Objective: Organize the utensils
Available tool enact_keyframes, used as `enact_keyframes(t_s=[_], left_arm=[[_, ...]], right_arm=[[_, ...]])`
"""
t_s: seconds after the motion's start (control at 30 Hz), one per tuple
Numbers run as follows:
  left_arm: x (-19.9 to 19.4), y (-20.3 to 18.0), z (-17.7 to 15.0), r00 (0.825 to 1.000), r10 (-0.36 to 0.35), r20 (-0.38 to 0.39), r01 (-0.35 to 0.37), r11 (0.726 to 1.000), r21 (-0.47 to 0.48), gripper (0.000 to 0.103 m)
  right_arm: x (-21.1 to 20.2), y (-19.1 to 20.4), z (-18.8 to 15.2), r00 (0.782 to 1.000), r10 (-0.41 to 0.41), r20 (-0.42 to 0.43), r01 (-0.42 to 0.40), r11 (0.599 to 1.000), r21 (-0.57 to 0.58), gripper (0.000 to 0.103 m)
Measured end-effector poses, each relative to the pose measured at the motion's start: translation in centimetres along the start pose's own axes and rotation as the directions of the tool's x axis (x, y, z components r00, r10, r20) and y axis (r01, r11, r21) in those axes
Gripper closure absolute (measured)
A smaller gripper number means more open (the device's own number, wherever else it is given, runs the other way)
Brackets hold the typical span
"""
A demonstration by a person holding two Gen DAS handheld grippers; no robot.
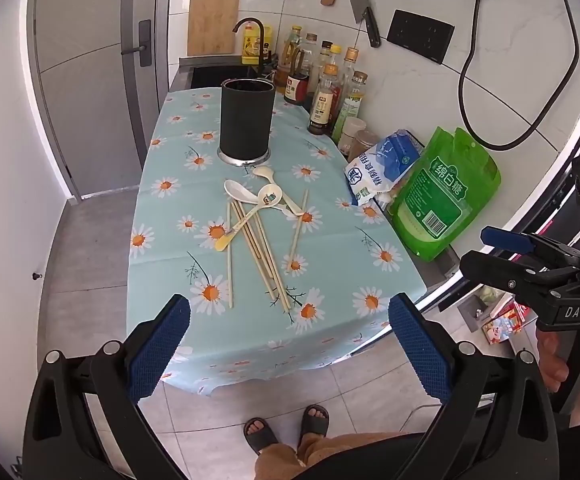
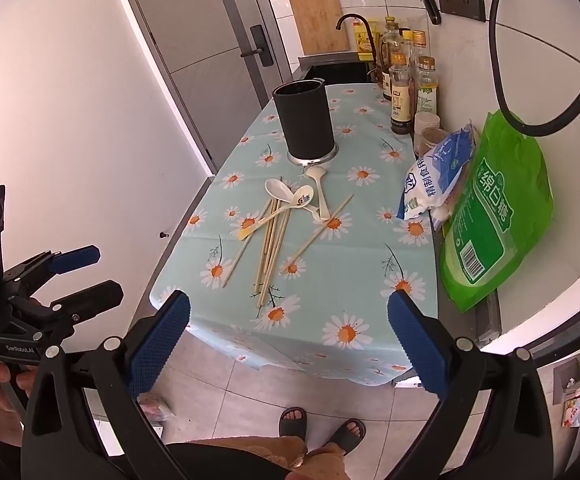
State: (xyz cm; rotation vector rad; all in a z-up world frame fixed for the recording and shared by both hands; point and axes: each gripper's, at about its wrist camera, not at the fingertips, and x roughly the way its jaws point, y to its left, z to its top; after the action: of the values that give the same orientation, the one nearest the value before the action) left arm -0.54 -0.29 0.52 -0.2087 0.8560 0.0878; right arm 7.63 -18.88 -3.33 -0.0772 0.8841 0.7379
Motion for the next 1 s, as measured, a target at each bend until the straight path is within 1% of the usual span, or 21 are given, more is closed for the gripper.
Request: enact_keyframes(t_s=[0.57,1.0], left_arm=[[0.1,0.17,-0.11,1.0,0.008,-0.001,-0.008,1.0,-0.01,0.006],[0.08,0.05,-0.25,1.0,-0.002,-0.005,0.002,1.0,-0.002,0.006]], right_arm=[[-0.26,0.36,-0.13,1.0,0.005,0.005,-0.005,1.0,0.008,0.005],[-0.24,0.43,-0.03,1.0,0.013,0.003,-0.014,1.0,0.011,0.005]])
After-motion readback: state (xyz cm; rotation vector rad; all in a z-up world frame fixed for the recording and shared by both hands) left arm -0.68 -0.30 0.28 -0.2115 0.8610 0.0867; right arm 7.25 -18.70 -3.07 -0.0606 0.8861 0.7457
